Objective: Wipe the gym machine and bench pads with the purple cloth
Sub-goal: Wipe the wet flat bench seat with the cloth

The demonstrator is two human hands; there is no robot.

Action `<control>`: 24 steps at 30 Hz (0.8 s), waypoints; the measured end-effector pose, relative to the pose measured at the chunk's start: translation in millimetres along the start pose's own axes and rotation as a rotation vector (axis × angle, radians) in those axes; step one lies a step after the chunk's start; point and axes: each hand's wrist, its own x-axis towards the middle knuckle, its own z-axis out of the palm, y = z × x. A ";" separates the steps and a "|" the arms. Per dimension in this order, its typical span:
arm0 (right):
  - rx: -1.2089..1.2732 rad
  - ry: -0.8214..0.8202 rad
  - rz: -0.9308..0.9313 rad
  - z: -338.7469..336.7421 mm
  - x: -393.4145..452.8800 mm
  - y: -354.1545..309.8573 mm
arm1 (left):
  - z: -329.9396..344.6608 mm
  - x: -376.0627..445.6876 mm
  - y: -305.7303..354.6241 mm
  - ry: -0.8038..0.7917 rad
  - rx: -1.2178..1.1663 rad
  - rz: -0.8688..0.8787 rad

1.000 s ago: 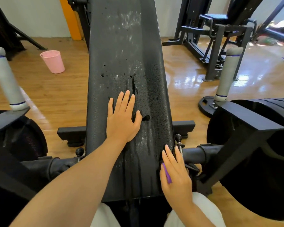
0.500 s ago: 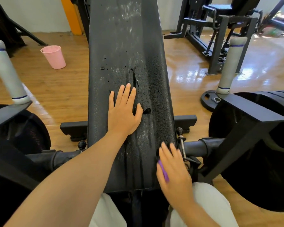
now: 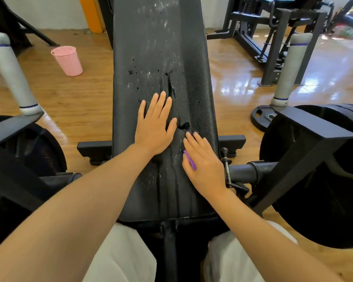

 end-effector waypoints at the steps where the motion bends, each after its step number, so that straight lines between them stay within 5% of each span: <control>1: -0.022 -0.007 0.022 -4.9 -15.5 -2.0 | -4.1 -0.3 -4.3 -0.047 -0.004 0.019; 6: -0.033 -0.095 -0.011 -30.7 -83.0 -2.0 | -19.0 -37.3 -16.9 -0.070 0.039 0.069; 14: -0.035 -0.237 -0.463 -39.5 -79.5 29.4 | -11.1 -109.1 -17.1 0.046 0.079 -0.051; 17: -0.049 -0.155 -0.417 -24.4 -57.5 9.9 | -8.7 -107.2 -18.1 0.075 0.053 -0.039; 21: -0.090 -0.042 -0.106 12.6 7.9 -28.7 | -7.2 -108.1 -20.3 0.086 0.049 -0.030; 24: -0.108 -0.081 -0.152 10.9 4.1 -24.1 | -7.0 -107.4 -22.3 0.086 0.050 -0.023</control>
